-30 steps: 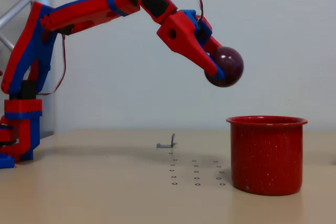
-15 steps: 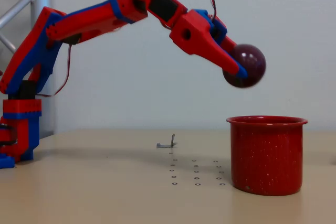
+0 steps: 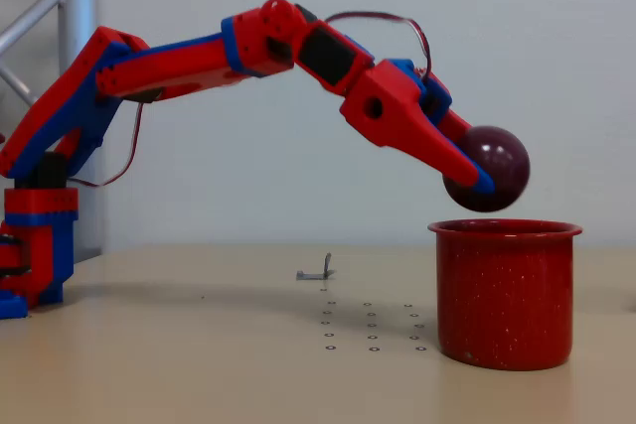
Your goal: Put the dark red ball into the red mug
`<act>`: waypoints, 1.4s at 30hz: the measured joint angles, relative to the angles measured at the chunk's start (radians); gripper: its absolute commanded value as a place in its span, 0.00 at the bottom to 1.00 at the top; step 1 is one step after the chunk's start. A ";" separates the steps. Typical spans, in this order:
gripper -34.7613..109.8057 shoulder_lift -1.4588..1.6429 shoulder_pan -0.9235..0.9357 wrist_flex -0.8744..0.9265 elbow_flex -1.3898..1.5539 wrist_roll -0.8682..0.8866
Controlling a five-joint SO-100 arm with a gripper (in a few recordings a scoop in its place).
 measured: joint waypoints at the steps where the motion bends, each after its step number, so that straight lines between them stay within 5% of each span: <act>1: 0.48 -0.002 0.003 -0.008 0.000 0.002; 7: 0.60 -0.002 0.015 -0.058 -0.035 0.115; 17: 0.49 -0.002 0.008 -0.031 -0.043 0.284; 22: 0.23 0.086 -0.067 0.186 0.008 0.430; 31: 0.23 0.512 -0.149 0.718 0.117 0.881; 36: 0.23 0.681 -0.147 0.790 0.425 1.127; 42: 0.23 1.097 -0.147 0.638 0.960 1.175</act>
